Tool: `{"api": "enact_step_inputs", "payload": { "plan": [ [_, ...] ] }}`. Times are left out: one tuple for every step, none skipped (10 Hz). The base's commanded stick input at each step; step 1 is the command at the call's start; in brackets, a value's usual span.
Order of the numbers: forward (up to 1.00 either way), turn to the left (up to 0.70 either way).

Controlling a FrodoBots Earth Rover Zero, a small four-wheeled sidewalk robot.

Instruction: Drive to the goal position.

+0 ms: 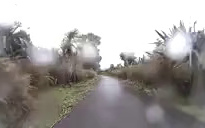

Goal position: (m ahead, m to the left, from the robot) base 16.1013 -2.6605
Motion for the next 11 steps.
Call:
{"api": "enact_step_inputs", "payload": {
  "plan": [
    [0.85,0.0],
    [0.85,0.0],
    [0.85,0.0],
    [0.85,0.0],
    [0.85,-0.04],
    [0.85,-0.17],
    [0.85,-0.29],
    [0.85,-0.22],
    [0.85,-0.01],
    [0.85,0.0],
    [0.85,0.0]
  ]
}}
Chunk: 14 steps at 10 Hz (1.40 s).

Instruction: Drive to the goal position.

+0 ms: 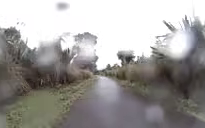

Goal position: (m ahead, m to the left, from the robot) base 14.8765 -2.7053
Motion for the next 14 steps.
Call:
{"api": "enact_step_inputs", "payload": {
  "plan": [
    [0.85,0.0],
    [0.85,0.0],
    [0.85,0.0],
    [0.85,0.0],
    [0.85,0.0],
    [0.85,0.0],
    [0.85,0.0],
    [0.85,0.0],
    [0.85,0.0],
    [0.85,0.0],
    [0.85,0.0],
    [0.85,0.0],
    [0.85,0.0],
    [0.85,0.0]
  ]
}}
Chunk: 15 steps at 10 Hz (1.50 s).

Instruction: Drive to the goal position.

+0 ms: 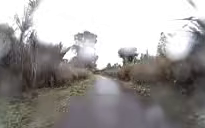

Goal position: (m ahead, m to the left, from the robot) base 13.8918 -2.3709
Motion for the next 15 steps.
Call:
{"api": "enact_step_inputs", "payload": {
  "plan": [
    [0.85,0.0],
    [0.85,0.0],
    [0.85,0.0],
    [0.85,0.0],
    [0.85,0.0],
    [0.85,0.0],
    [0.85,0.0],
    [0.85,0.0],
    [0.85,0.0],
    [0.85,0.0],
    [0.85,0.0],
    [0.85,0.0],
    [0.85,0.0],
    [0.85,0.0],
    [0.85,0.0]
  ]
}}
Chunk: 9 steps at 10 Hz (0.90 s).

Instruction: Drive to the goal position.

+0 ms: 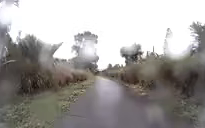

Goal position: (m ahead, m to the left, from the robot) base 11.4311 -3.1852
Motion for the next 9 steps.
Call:
{"api": "enact_step_inputs", "payload": {
  "plan": [
    [0.85,0.0],
    [0.85,0.0],
    [0.85,0.0],
    [0.85,0.0],
    [0.85,0.0],
    [0.85,0.0],
    [0.85,0.0],
    [0.85,0.0],
    [0.85,0.0]
  ]
}}
